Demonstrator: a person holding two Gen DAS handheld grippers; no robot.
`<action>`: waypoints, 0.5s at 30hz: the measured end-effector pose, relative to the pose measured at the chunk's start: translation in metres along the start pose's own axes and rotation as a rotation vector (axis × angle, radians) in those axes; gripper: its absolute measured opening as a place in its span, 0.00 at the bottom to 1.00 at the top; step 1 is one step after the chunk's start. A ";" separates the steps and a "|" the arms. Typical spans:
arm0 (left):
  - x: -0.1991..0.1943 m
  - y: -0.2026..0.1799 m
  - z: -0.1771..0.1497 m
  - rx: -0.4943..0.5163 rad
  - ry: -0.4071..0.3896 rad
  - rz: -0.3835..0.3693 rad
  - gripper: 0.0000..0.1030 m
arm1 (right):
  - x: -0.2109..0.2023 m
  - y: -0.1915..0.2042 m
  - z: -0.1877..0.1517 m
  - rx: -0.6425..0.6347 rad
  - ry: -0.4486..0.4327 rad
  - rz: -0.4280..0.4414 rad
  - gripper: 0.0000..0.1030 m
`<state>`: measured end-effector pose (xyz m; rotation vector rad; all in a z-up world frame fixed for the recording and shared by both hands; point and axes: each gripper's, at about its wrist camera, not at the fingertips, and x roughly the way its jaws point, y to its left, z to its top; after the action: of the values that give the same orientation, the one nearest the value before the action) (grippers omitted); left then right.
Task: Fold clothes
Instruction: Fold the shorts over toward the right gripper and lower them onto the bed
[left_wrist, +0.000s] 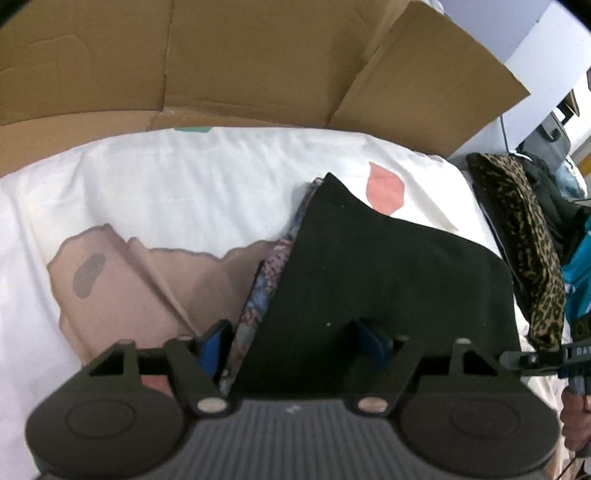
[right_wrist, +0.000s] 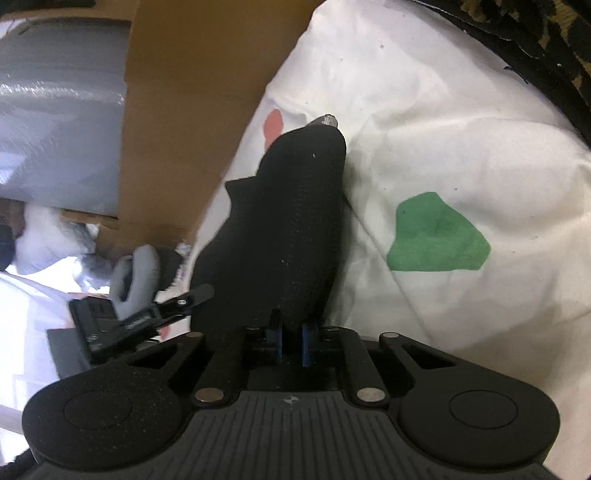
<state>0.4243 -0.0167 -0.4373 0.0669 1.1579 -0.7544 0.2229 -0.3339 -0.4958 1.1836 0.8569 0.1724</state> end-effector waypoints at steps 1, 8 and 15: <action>-0.001 0.001 0.000 0.004 -0.001 -0.005 0.65 | 0.000 0.001 0.001 0.002 0.001 0.006 0.08; 0.004 0.015 0.003 -0.053 0.023 -0.052 0.76 | 0.017 -0.003 -0.002 0.023 0.030 -0.017 0.15; 0.011 0.027 -0.004 -0.092 -0.004 -0.118 0.79 | 0.030 -0.002 -0.004 0.030 0.043 -0.013 0.18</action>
<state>0.4383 -0.0002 -0.4570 -0.0801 1.1992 -0.8034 0.2398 -0.3153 -0.5134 1.2053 0.9071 0.1750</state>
